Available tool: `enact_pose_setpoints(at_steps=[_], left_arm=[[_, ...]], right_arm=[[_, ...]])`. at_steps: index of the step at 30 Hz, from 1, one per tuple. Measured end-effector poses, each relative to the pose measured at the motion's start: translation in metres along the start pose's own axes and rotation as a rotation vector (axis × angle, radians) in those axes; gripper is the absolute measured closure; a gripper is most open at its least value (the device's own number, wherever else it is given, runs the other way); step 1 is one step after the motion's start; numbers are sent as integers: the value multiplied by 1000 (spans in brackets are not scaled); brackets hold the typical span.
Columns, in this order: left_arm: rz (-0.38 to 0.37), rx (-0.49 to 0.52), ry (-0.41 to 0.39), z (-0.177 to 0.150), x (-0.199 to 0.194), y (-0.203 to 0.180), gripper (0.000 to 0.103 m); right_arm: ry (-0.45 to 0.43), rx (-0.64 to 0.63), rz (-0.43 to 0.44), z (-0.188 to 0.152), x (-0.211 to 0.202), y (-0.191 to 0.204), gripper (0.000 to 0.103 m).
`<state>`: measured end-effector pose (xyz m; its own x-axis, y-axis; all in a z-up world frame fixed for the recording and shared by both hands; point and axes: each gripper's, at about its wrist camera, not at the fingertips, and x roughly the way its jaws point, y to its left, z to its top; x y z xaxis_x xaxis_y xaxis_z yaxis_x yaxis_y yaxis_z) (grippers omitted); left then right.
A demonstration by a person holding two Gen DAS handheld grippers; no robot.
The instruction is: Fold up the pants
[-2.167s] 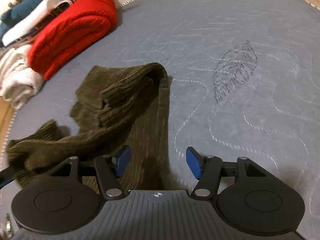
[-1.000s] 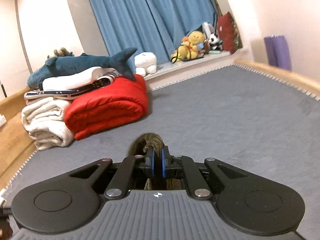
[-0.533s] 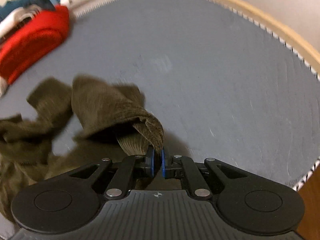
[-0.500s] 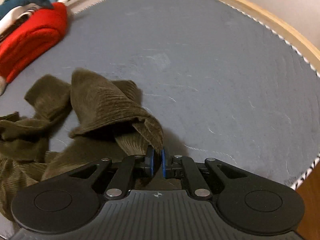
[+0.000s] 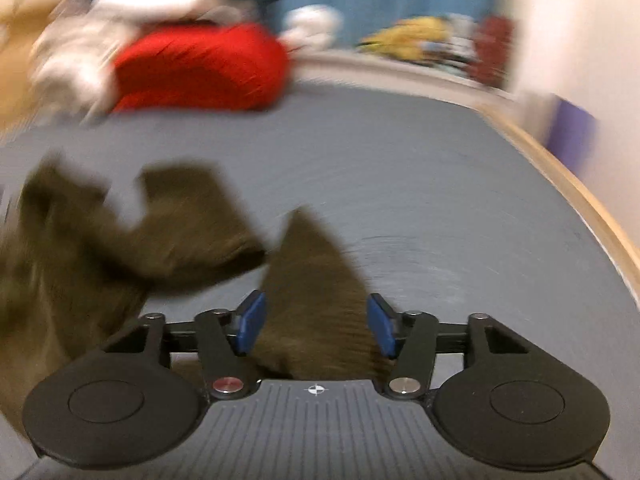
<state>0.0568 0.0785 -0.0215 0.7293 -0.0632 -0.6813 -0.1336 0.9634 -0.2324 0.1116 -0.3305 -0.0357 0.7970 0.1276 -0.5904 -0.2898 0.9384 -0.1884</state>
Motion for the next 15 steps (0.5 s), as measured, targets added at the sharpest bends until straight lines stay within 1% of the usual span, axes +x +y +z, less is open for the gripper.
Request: enact_pose_setpoints(at_steps=[1, 4, 6, 9, 10, 11, 12, 13, 14, 15], left_arm=[[2, 0, 1, 0, 1, 1, 25], [4, -1, 3, 1, 3, 1, 24], [6, -1, 6, 2, 6, 0, 24], [2, -1, 13, 2, 9, -2, 24], [0, 0, 16, 2, 10, -4, 24], [-2, 2, 18, 2, 12, -5, 24], [-4, 4, 19, 2, 13, -6, 24], [-6, 4, 21, 2, 14, -7, 24], [-10, 3, 23, 2, 14, -9, 24], [-14, 1, 24, 2, 14, -10, 24]], right_arm=[[19, -70, 9, -1, 10, 11, 42], [61, -254, -18, -5, 32, 34, 40], [98, -330, -38, -11, 50, 40, 40], [120, -374, -22, -21, 58, 44, 44], [120, -382, -22, -21, 61, 44, 48], [117, -384, -25, -20, 60, 42, 64], [117, -382, -25, -22, 58, 41, 84], [115, -371, -30, -20, 56, 37, 92], [102, -352, -37, -20, 53, 31, 95], [68, -321, -56, -19, 46, 24, 95]])
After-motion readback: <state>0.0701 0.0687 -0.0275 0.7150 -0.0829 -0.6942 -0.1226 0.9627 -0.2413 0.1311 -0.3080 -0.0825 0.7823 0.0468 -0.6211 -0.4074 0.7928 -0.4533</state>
